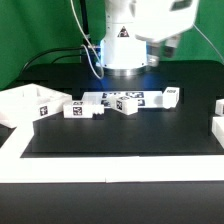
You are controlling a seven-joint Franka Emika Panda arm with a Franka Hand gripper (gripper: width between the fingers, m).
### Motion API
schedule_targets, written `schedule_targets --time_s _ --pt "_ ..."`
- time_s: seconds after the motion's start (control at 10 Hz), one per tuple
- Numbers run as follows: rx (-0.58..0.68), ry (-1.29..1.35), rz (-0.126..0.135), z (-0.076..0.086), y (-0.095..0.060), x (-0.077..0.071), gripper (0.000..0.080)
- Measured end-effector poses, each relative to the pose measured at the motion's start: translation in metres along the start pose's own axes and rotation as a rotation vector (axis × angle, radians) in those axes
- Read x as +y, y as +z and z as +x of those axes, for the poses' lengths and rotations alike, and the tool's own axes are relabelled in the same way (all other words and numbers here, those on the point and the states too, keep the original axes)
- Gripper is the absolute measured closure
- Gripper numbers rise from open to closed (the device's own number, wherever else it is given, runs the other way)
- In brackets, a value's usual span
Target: Assemble one leg
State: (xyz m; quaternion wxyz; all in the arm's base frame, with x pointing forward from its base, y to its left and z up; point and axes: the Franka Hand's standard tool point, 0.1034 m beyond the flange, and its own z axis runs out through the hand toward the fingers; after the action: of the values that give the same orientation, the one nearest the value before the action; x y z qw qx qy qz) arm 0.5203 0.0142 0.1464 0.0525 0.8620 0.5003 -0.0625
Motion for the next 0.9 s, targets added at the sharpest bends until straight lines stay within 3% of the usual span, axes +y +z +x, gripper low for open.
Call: schedule_targets --time_s 0.2,0.7,0.8,0.9 --pt "-0.010 0.042 0.036 -0.043 0.012 0.009 0.0150" --pt "-0.010 0.039 0.043 -0.041 0.015 0.008 0.0150" --pt "-0.002 0.047 0.022 -0.043 0.016 0.009 0.0150" --pt "0.025 0.062 0.004 -0.066 0.021 0.003 0.0150"
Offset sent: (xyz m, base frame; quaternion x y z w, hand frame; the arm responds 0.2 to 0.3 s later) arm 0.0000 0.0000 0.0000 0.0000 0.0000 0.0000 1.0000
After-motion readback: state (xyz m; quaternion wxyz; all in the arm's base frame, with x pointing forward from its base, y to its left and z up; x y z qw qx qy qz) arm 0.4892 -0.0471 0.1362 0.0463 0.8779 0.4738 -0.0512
